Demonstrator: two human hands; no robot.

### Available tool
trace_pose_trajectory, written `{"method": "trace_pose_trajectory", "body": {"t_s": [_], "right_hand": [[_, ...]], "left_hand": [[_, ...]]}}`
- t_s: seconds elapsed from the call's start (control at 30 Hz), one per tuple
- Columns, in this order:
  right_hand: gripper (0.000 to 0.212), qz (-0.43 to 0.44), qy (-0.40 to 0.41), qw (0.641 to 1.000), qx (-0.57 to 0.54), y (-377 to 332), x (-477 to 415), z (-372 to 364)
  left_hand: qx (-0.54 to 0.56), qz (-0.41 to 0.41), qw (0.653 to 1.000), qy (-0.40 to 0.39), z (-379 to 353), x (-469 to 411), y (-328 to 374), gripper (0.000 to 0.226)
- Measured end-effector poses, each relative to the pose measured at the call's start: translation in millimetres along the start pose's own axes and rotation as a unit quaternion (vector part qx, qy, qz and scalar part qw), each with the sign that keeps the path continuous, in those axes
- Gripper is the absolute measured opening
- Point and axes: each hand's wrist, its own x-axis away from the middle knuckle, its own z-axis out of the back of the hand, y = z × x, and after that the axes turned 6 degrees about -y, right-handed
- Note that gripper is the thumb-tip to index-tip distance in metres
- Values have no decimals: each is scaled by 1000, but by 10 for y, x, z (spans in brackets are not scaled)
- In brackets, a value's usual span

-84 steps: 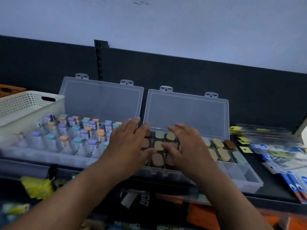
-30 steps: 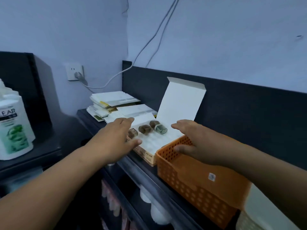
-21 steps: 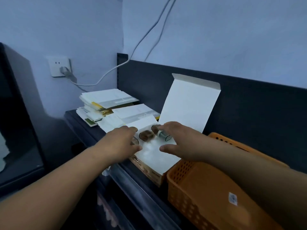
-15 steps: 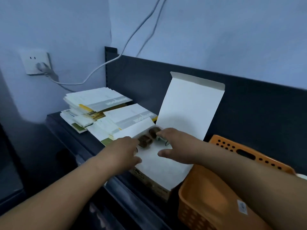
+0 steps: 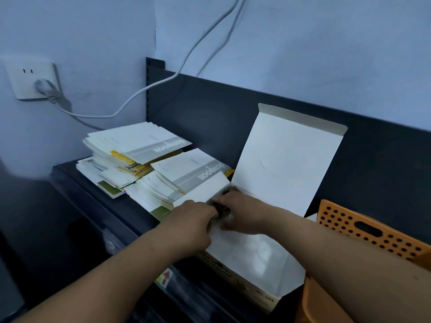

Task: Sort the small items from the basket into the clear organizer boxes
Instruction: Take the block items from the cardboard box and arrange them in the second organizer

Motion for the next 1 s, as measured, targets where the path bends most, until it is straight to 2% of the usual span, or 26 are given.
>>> {"method": "trace_pose_trajectory", "body": {"t_s": [0.13, 0.23, 0.5, 0.67, 0.77, 0.83, 0.93, 1.0], "right_hand": [[31, -19, 8, 1000, 14, 47, -74, -58], [25, -31, 12, 999, 16, 63, -18, -42], [22, -65, 72, 984, -152, 184, 528, 182], [26, -104, 101, 958, -249, 260, 865, 195], [24, -122, 133, 939, -294, 254, 1113, 215], [25, -137, 158, 930, -301, 246, 1278, 217], [23, -159, 197, 921, -296, 220, 1523, 233], [20, -174, 220, 911, -302, 215, 1677, 230]], "left_hand": [[2, -4, 1000, -16, -19, -68, -75, 24], [-9, -7, 1000, -17, -33, -125, -101, 32], [-73, -39, 997, 3, -21, -169, 16, 20], [-8, -60, 998, -34, -54, -248, 125, 15], [104, -63, 992, -37, 10, -296, 173, 22], [256, -60, 964, -45, 76, -341, 255, 20], [521, -41, 848, -90, 183, -345, 438, 14], [599, -40, 789, -131, 227, -318, 577, 8]]}}
